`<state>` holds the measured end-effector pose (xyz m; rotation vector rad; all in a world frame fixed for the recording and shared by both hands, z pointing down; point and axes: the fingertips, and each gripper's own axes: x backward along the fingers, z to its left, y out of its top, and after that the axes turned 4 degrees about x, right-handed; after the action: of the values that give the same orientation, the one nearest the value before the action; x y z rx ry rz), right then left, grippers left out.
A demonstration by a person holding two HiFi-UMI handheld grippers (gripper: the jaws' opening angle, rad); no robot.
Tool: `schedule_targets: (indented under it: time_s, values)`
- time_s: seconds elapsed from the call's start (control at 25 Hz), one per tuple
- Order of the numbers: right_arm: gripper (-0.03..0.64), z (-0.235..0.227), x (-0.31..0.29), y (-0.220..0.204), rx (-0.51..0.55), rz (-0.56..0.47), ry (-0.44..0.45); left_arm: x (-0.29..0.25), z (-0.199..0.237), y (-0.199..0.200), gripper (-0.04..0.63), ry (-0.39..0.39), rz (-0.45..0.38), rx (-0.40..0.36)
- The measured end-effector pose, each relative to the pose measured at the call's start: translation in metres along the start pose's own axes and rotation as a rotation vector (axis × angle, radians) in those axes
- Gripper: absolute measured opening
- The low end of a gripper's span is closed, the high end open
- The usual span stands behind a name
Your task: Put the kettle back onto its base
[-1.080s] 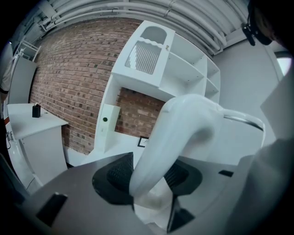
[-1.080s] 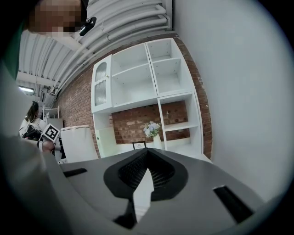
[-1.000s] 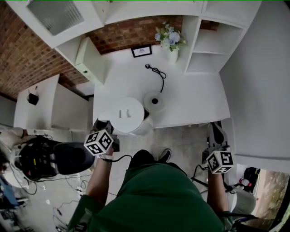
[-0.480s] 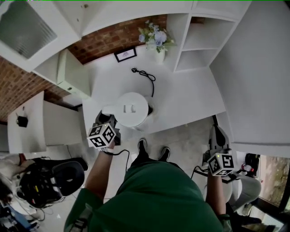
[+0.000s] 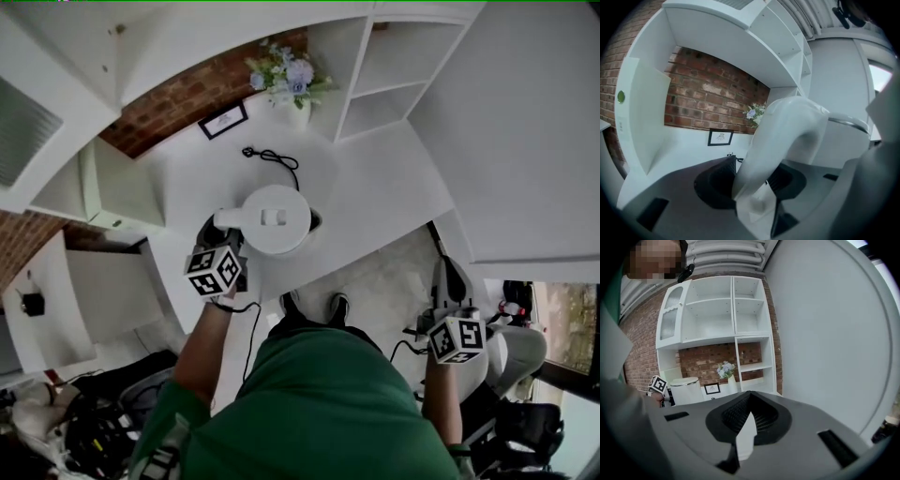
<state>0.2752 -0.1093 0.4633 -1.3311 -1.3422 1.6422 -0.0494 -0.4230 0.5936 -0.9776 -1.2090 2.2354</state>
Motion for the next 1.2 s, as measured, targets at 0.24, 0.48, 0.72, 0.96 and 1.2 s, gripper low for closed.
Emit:
schedule_targets:
  time_s: [0.24,0.48,0.72,0.96,1.2]
  values:
    - [0.013,0.006,-0.003,-0.001,-0.013,0.026,-0.072,-0.036,0.000,0.000,0.197,-0.053,0.046,-0.028]
    - [0.014,0.011,0.005,-0.002,-0.018,0.035,-0.117,-0.056,-0.007,-0.001,0.196,-0.099,0.059,-0.052]
    - [0.014,0.013,0.007,-0.006,-0.024,0.046,-0.131,-0.066,-0.014,-0.002,0.196,-0.124,0.046,-0.062]
    - [0.014,0.016,0.002,-0.004,-0.027,0.041,-0.115,-0.059,-0.015,-0.005,0.196,-0.139,0.045,-0.077]
    - [0.014,0.019,-0.004,-0.005,-0.027,0.039,-0.082,-0.048,-0.010,-0.016,0.198,-0.102,0.047,-0.090]
